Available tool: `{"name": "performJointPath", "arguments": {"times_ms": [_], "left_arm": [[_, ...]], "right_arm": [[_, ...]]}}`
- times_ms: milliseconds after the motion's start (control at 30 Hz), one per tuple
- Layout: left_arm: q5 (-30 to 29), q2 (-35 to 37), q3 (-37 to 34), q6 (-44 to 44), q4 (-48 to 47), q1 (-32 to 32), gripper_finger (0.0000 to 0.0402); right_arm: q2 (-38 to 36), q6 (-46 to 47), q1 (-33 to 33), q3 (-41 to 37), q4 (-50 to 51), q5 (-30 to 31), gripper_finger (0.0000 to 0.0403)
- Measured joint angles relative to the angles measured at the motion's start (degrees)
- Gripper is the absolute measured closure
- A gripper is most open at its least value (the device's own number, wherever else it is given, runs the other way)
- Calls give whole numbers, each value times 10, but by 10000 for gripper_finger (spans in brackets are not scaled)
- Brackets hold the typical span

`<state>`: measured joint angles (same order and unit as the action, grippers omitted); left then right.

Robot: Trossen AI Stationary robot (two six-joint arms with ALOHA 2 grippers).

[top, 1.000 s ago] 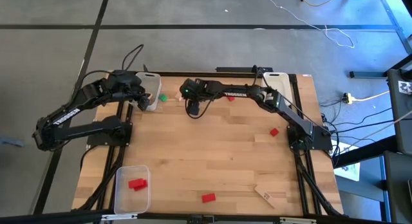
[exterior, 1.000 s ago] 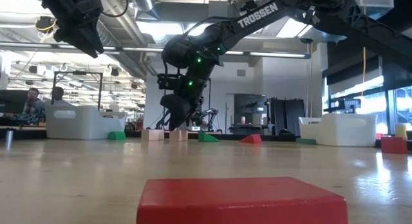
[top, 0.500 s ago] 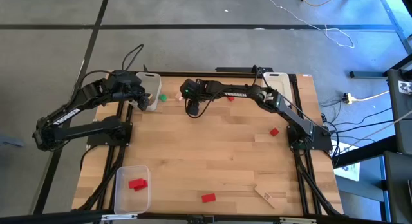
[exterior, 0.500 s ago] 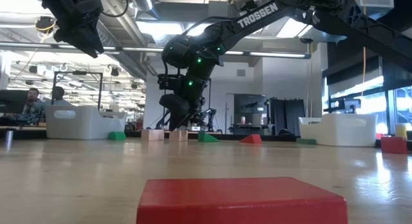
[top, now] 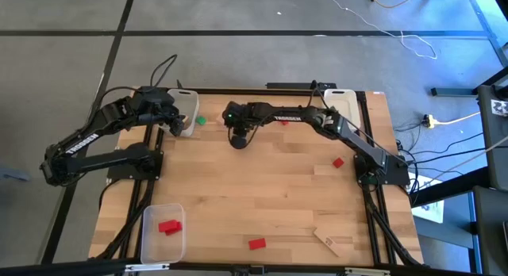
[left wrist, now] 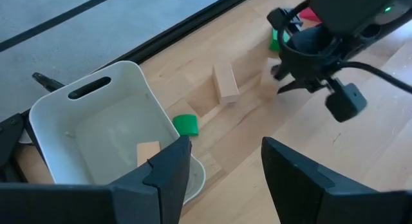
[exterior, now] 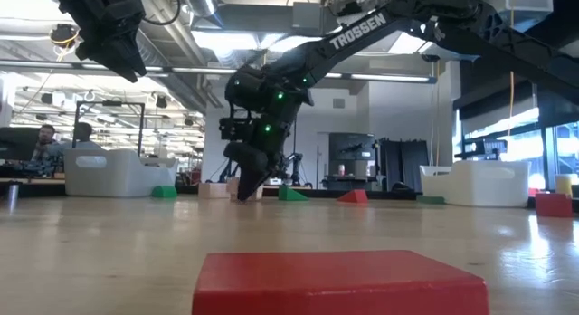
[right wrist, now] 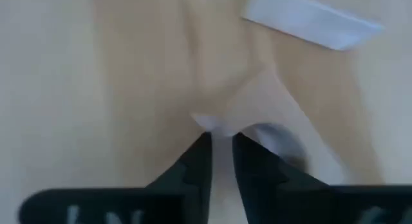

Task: Sort & place blocks by color
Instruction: Put the brown block into the gray bin

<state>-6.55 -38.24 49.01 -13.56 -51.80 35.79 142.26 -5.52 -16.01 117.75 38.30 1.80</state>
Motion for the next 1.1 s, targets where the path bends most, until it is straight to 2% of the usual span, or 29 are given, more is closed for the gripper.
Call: {"name": "performJointPath", "arguments": {"times_ms": [200, 567, 900, 1100], "left_arm": [[0, 0, 0, 0, 0, 0, 219], [0, 0, 0, 0, 0, 0, 219], [13, 0, 0, 0, 0, 0, 219], [41, 0, 0, 0, 0, 0, 219]], "right_arm": [[0, -9, 8, 0, 3, -29, 397], [0, -30, 28, 13, 26, -50, 399], [0, -56, 28, 128, 112, -47, 323], [-2, -105, 23, 132, 107, -44, 266]]}}
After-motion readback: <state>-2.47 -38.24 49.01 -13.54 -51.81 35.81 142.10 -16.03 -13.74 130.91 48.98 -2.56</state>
